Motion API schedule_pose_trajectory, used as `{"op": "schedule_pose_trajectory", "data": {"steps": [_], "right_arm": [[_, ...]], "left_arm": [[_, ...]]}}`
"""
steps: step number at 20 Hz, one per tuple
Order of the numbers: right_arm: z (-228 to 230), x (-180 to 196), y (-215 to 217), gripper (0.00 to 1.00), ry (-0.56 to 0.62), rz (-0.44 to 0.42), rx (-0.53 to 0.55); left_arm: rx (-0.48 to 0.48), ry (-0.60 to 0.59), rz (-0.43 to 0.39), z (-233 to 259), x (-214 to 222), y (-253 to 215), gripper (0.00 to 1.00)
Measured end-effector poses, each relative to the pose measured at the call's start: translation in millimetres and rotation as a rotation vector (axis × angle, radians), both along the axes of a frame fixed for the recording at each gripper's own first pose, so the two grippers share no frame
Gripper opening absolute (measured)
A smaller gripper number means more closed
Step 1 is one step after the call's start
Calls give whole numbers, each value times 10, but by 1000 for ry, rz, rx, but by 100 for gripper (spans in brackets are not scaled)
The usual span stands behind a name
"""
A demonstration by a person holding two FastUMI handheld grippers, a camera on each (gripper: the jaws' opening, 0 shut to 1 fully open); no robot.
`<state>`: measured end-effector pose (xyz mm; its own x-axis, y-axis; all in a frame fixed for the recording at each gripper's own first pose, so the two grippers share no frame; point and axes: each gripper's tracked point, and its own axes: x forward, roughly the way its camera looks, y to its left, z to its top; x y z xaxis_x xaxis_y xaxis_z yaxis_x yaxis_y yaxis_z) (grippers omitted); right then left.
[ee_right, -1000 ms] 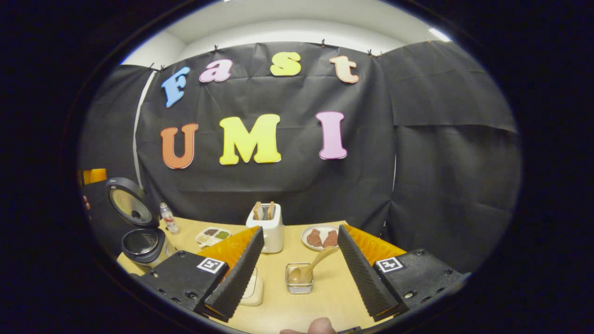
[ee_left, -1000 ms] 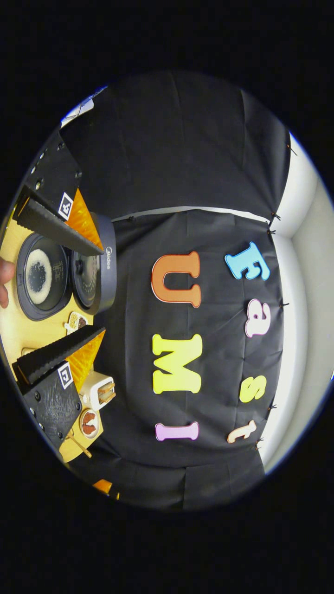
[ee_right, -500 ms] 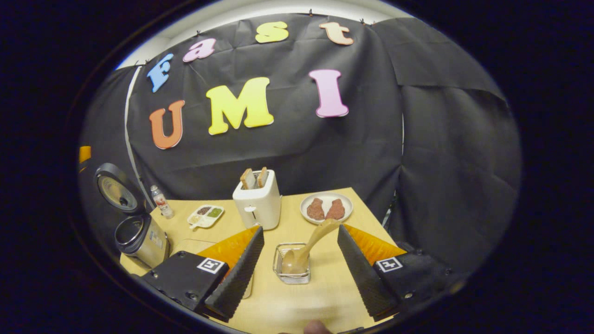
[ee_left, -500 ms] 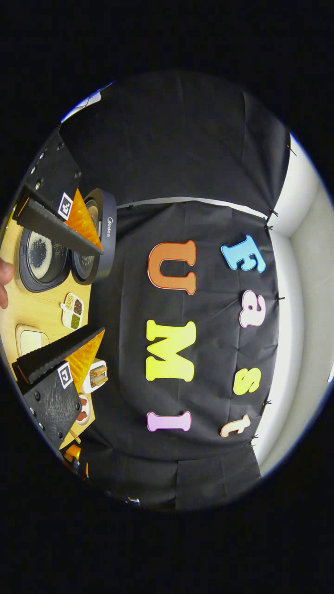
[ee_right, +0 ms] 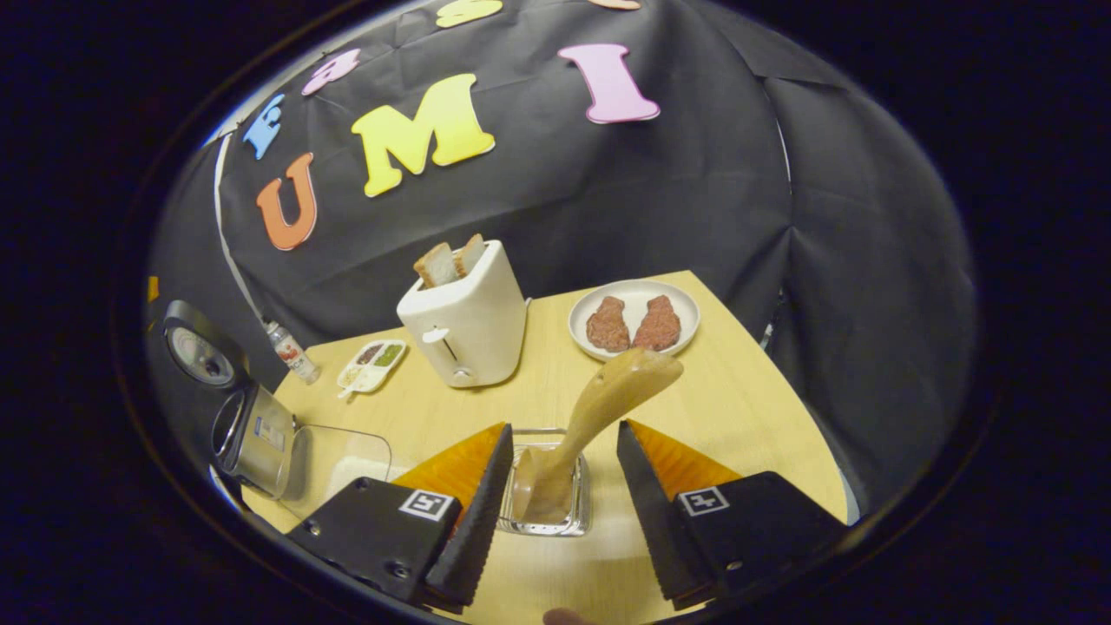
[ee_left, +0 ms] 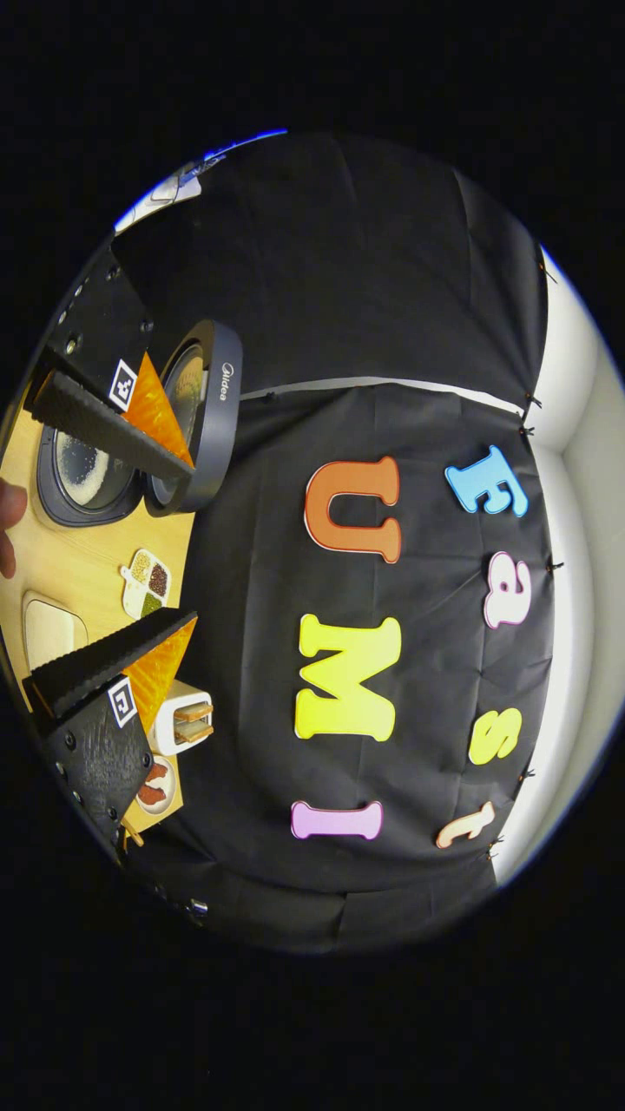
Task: Close the left gripper, press the button to open the rice cooker; take a wooden spoon from the chopstick holder with the right hand, scoop a spoonful of rice and pour it into the rice cooker, then put the wooden spoon back into the chopstick holder.
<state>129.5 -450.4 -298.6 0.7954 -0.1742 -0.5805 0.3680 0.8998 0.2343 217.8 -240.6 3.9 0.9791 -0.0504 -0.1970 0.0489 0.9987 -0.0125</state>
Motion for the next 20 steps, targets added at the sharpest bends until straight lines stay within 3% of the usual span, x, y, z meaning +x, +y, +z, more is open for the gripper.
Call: {"op": "schedule_pose_trajectory", "data": {"steps": [5, 7, 12, 15, 20], "right_arm": [[-176, 200, -9, 57, 8, 28, 53], [-157, 194, -21, 32, 1, 17, 63], [-83, 99, 107, 19, -5, 14, 106], [101, 26, 125, 12, -23, -16, 80], [647, 31, 215, 13, -88, -47, -16]], "left_arm": [[24, 45, 48, -97, -2, 51, 96], [28, 59, 50, -109, -27, 45, 96], [15, 40, 42, -50, -102, 69, 95], [16, 13, 32, 28, -203, 147, 96], [15, -31, -5, 120, -445, 343, 96]]}}
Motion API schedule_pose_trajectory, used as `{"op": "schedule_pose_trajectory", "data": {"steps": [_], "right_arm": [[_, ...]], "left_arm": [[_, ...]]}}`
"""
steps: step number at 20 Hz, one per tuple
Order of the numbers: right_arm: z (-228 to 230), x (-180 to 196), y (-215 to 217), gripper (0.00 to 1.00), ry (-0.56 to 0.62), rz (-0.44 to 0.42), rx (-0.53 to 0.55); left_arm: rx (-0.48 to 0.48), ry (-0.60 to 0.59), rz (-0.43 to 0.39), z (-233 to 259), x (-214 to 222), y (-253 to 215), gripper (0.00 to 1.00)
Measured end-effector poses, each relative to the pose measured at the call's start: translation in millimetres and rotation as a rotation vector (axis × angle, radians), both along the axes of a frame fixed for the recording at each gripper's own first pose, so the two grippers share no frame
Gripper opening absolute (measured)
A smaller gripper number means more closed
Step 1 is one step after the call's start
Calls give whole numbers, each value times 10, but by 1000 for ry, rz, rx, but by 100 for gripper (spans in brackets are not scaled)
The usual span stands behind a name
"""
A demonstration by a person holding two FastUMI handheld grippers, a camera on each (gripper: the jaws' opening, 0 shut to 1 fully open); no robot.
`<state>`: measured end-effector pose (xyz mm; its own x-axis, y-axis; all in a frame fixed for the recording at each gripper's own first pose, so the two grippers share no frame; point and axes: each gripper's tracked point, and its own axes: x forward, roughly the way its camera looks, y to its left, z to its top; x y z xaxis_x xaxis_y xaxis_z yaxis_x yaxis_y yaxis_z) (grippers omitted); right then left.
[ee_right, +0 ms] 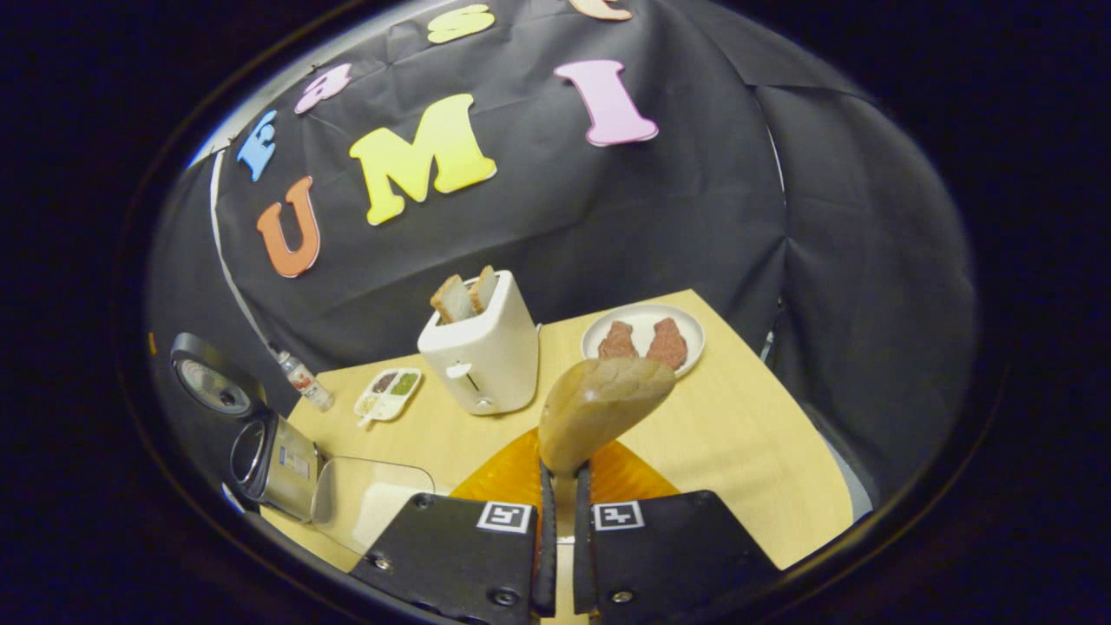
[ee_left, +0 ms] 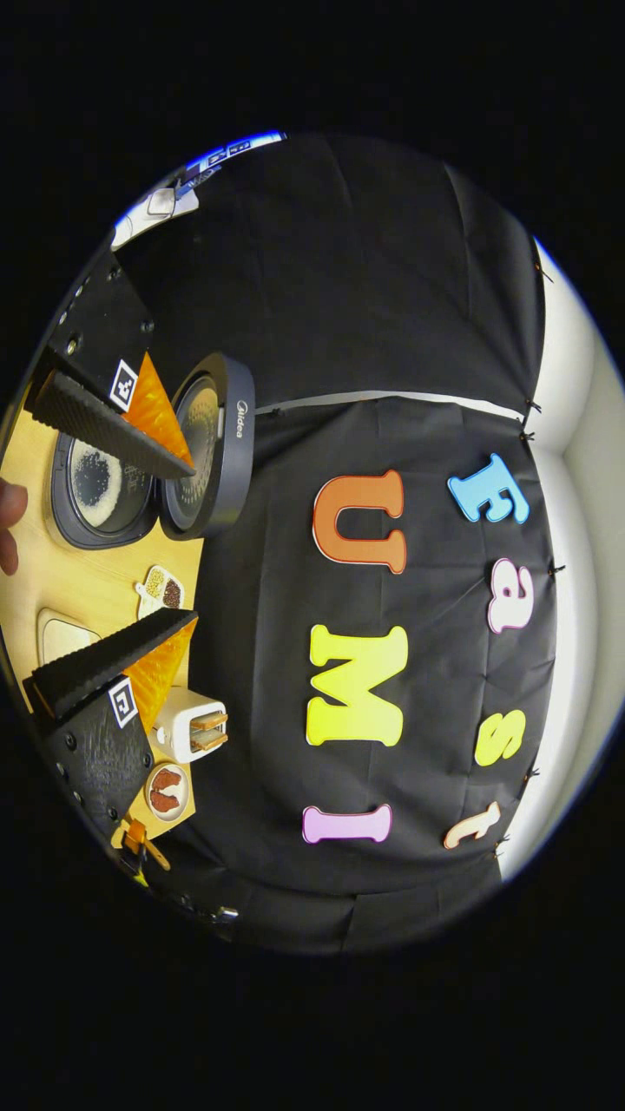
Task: Close the left gripper, press the button to open the rice cooker; take a wooden spoon from the chopstick holder with the right hand, scoop a spoonful of rice and pour it into the rice cooker, then put the wooden spoon back into the chopstick holder.
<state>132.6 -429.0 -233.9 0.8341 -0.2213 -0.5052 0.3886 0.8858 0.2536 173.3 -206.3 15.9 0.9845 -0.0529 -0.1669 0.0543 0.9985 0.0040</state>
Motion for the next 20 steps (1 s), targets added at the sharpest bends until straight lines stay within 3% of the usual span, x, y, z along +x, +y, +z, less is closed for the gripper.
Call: {"op": "schedule_pose_trajectory", "data": {"steps": [5, 9, 14, 20], "right_arm": [[534, -1, 520, 13, -57, 42, -54], [753, 43, 1266, 13, -80, 138, -9], [487, 169, 1871, 13, -33, 180, -23], [-105, 180, 2022, 13, 74, 146, -158]], "left_arm": [[31, -74, -29, 136, -245, 290, 95], [43, -94, -38, 159, -421, 549, 95], [50, -98, -40, 143, -633, 899, 95], [55, -99, -4, 106, -790, 1332, 95]]}}
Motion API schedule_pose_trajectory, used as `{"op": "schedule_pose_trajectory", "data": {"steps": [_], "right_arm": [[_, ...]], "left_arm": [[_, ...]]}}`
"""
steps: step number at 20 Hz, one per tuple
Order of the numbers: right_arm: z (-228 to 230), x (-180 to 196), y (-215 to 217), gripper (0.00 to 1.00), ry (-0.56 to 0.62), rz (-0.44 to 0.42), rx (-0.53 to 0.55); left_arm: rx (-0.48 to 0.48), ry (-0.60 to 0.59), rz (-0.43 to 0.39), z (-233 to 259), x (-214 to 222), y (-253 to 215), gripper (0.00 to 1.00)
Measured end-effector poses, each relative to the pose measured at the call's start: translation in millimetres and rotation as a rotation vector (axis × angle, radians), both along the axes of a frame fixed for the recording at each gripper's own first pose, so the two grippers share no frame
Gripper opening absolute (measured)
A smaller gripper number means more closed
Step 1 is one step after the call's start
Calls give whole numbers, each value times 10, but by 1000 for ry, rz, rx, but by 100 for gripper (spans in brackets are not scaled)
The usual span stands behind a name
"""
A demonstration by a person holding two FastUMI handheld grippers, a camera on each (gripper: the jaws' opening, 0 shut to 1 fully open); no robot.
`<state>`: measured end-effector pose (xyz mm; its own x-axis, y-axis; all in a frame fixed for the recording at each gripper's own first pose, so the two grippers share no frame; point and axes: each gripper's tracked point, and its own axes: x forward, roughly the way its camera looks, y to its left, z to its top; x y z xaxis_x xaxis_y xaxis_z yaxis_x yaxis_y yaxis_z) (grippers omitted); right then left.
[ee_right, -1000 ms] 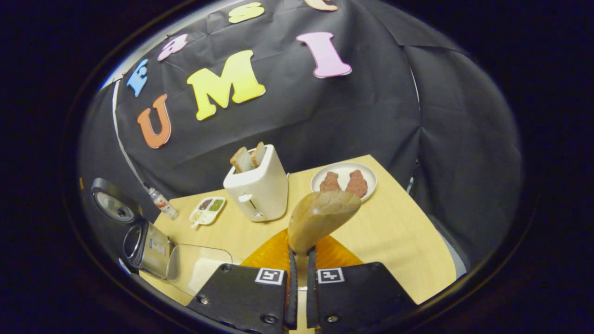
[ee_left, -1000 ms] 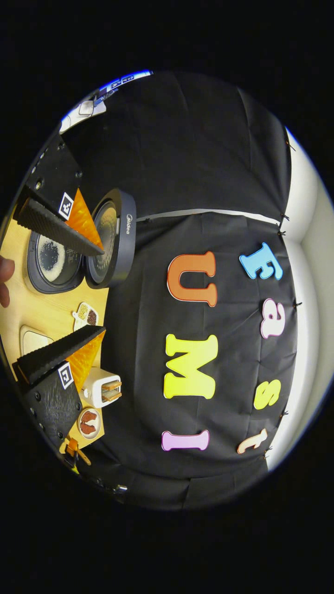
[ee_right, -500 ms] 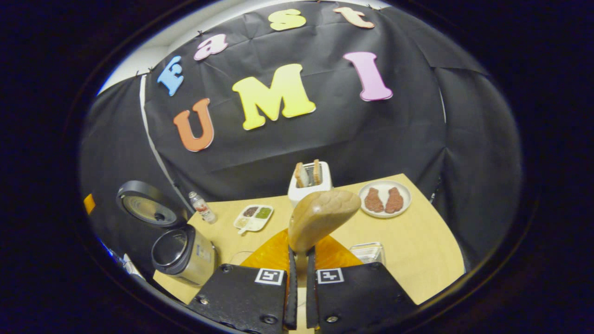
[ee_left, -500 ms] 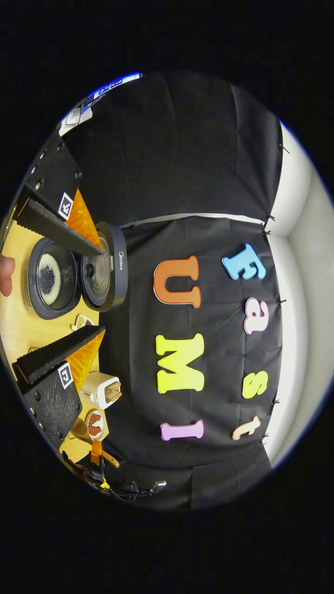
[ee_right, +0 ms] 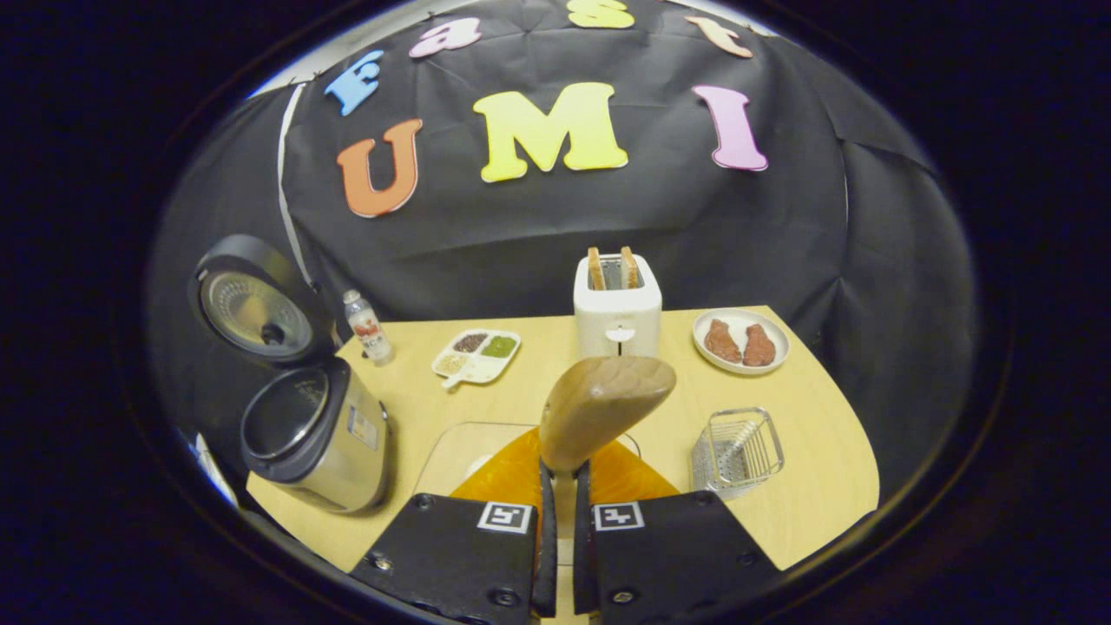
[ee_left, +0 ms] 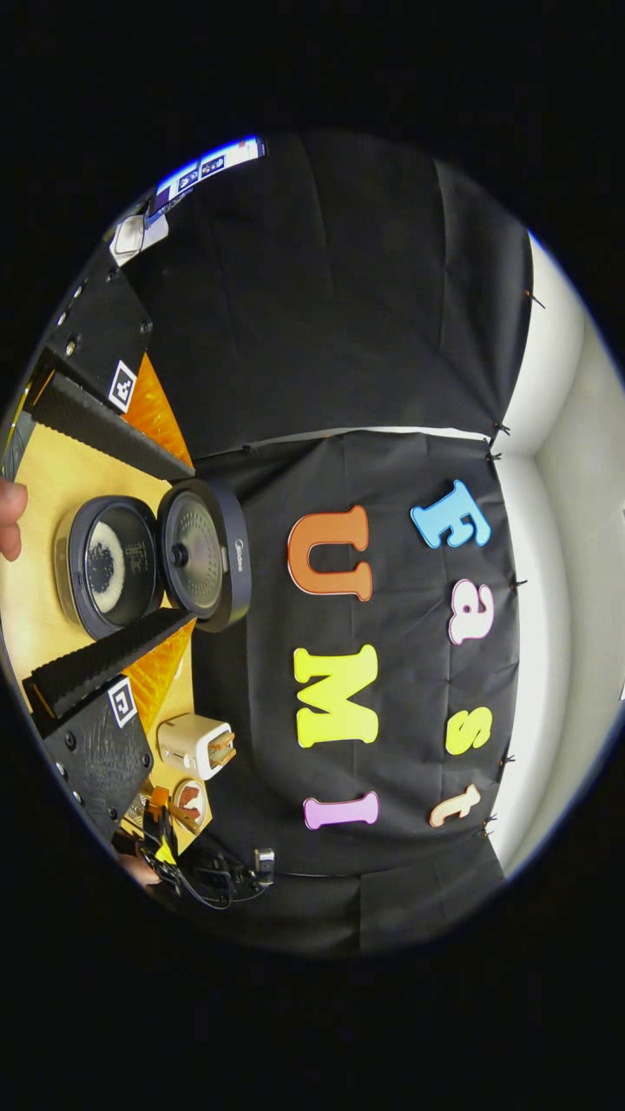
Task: Close the left gripper, press the button to open the rice cooker; take a wooden spoon from the chopstick holder with the right hand, scoop a spoonful of rice and pour it into the rice cooker, then put the wooden spoon back into the chopstick holder.
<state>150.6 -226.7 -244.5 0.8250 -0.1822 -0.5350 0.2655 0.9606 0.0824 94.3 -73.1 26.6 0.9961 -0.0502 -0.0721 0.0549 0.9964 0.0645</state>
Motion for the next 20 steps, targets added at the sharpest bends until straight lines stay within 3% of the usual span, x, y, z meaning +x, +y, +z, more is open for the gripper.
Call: {"op": "schedule_pose_trajectory", "data": {"steps": [6, 10, 15, 20], "right_arm": [[-295, -5, 23, 13, 65, -1, -232], [-516, 34, 204, 13, 67, -13, -131], [-620, 174, 516, 13, 51, -21, 142], [-667, 281, 643, 13, 27, -57, 348]], "left_arm": [[6, 20, 14, -92, -58, 241, 96], [-9, 21, 18, -77, -102, 301, 95], [-8, 46, 29, -136, -136, 296, 95], [-13, 55, 33, -151, -177, 236, 96]]}}
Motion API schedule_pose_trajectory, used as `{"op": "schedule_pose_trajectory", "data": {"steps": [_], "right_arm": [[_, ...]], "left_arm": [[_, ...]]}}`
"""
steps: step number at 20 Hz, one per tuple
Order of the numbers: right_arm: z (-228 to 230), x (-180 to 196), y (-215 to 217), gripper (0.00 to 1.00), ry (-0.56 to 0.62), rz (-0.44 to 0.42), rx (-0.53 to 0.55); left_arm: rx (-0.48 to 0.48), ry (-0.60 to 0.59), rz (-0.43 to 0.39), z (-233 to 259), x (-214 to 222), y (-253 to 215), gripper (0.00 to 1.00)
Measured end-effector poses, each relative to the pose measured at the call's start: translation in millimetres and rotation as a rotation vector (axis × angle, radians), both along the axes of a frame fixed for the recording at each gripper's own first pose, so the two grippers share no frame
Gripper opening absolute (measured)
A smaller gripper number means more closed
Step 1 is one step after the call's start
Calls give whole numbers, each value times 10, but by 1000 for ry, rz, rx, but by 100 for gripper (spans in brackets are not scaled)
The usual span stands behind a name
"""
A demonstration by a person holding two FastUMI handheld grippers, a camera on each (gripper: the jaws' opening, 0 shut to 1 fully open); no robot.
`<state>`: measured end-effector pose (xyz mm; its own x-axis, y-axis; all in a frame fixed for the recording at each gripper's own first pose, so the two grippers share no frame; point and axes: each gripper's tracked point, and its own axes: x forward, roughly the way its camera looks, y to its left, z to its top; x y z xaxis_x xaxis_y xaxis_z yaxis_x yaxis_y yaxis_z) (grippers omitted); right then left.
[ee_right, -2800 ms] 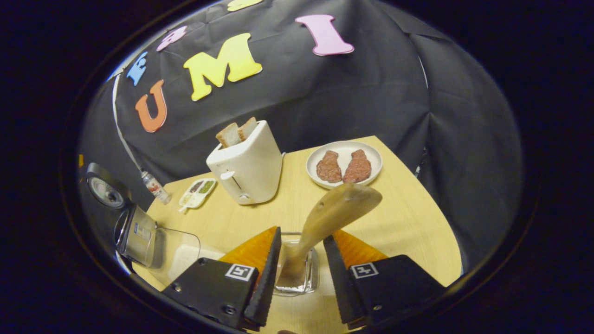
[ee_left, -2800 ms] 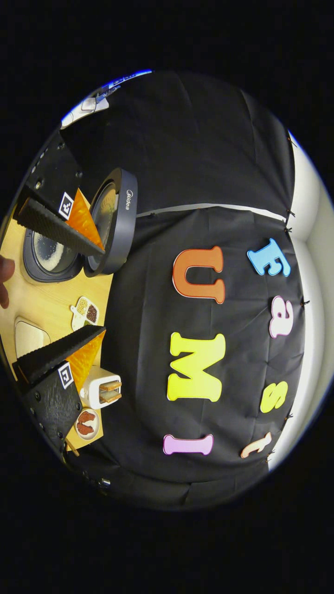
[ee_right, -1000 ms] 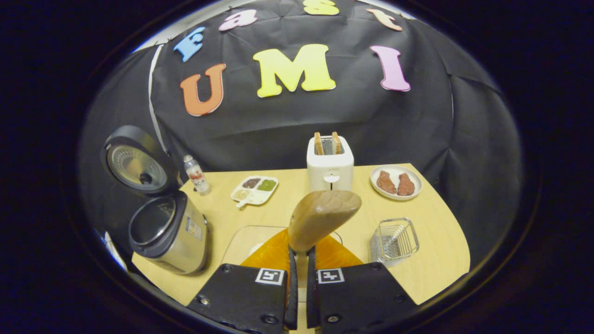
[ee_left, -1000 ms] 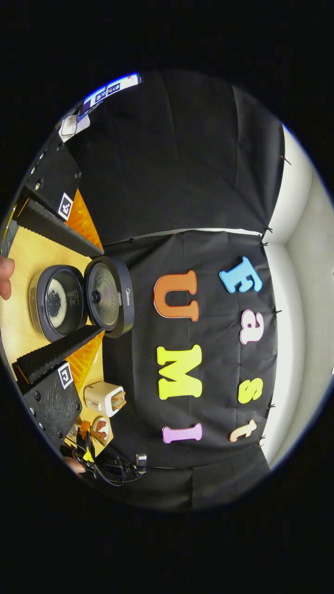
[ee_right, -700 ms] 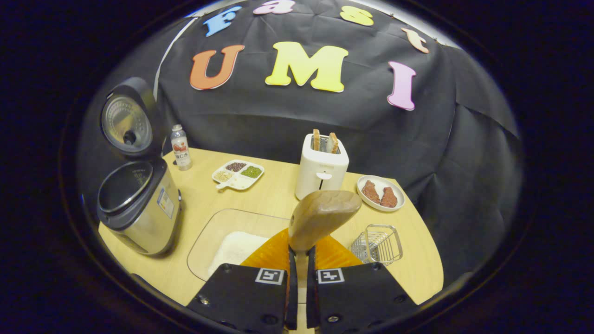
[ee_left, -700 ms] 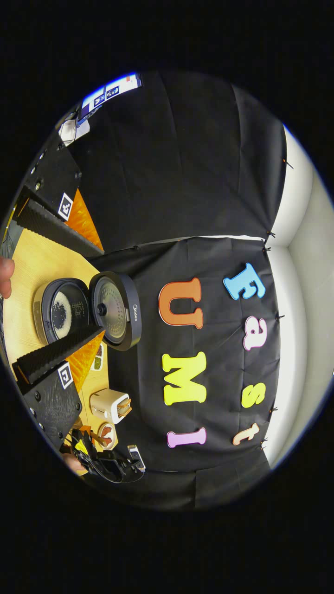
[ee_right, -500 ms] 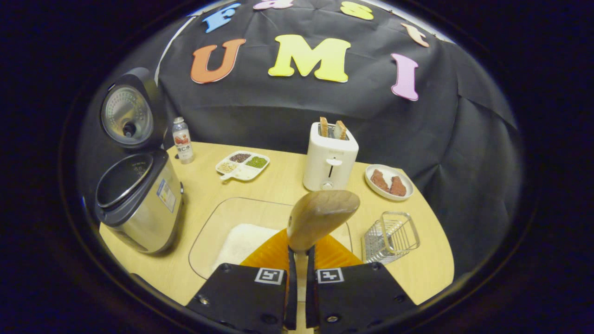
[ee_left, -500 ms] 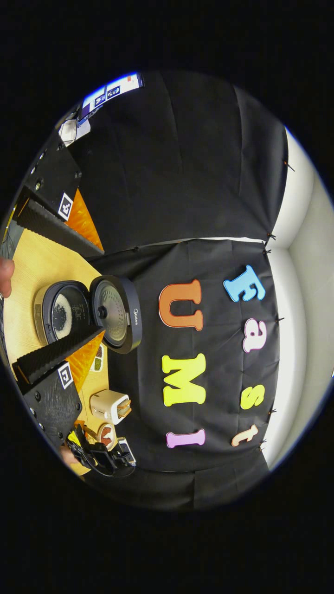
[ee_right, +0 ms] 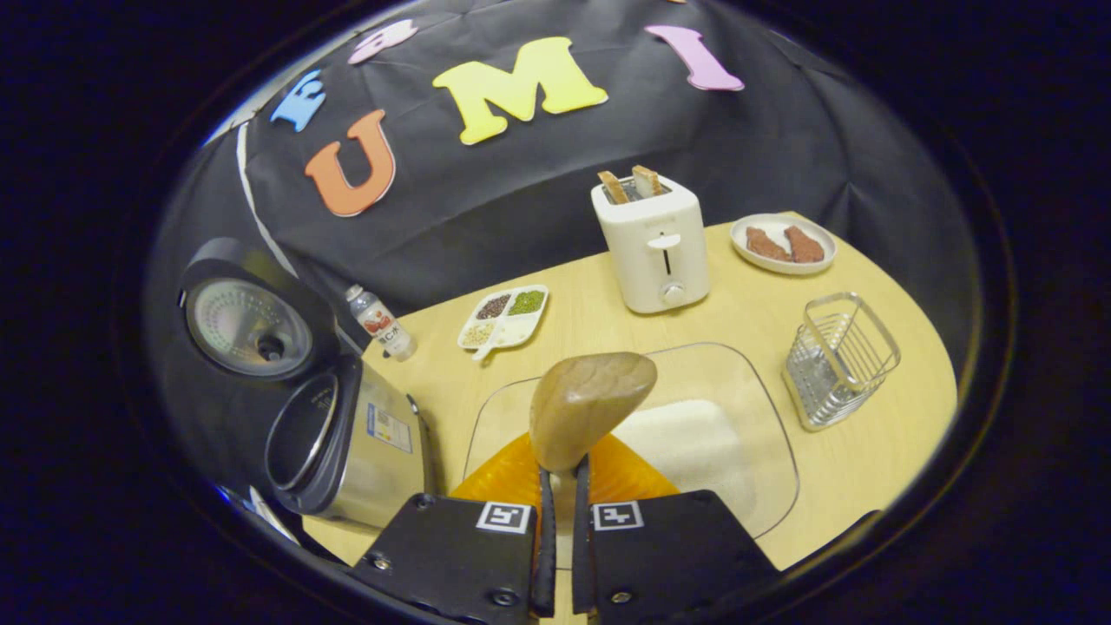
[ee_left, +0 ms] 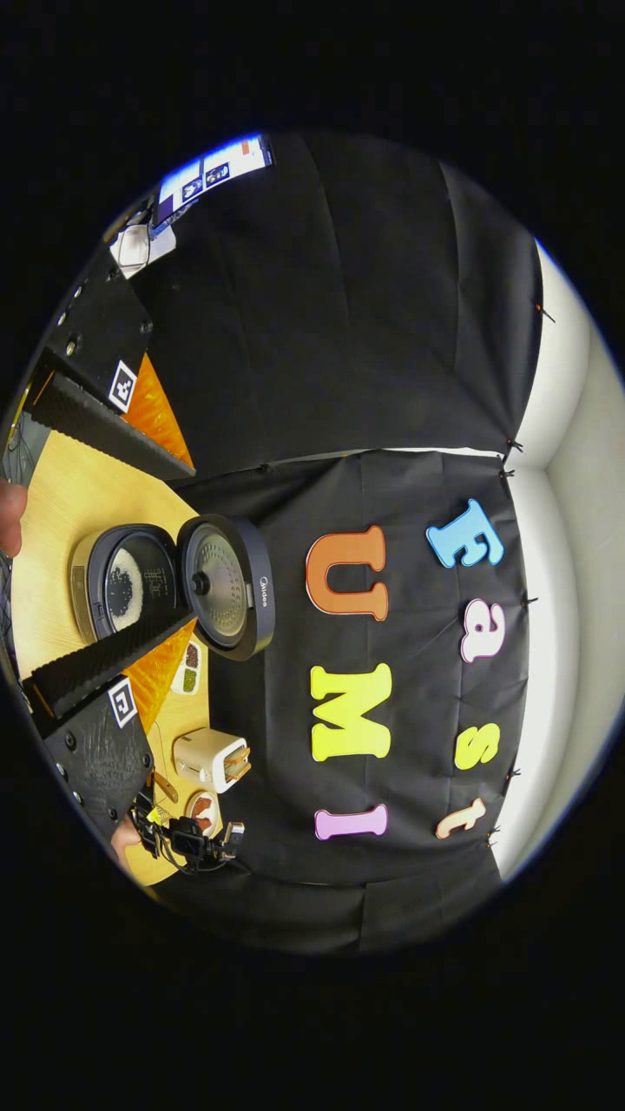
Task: Close the left gripper, press the button to open the rice cooker; take a wooden spoon from the chopstick holder with the right hand, scoop a spoonful of rice and pour it into the rice cooker, then put the wooden spoon back into the chopstick holder.
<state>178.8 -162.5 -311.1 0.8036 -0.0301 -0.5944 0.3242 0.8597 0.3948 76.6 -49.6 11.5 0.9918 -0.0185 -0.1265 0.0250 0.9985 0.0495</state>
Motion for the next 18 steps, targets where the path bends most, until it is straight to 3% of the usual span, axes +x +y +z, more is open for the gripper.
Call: {"op": "schedule_pose_trajectory", "data": {"steps": [5, 11, 12, 13, 18], "right_arm": [[-51, -10, -17, 13, -13, -108, 298], [-142, -134, -290, 11, -40, -206, 571], [-146, -149, -323, 11, -51, -215, 605], [-148, -165, -375, 11, -60, -225, 622], [210, -311, -665, 11, -134, -249, 662]], "left_arm": [[-8, 7, 13, -2, -30, -42, 95], [-29, 16, 14, -6, -63, -110, 95], [-30, 18, 12, -8, -60, -121, 100], [-31, 17, 8, -1, -78, -138, 95], [-46, -5, -14, 85, -14, -222, 96]]}}
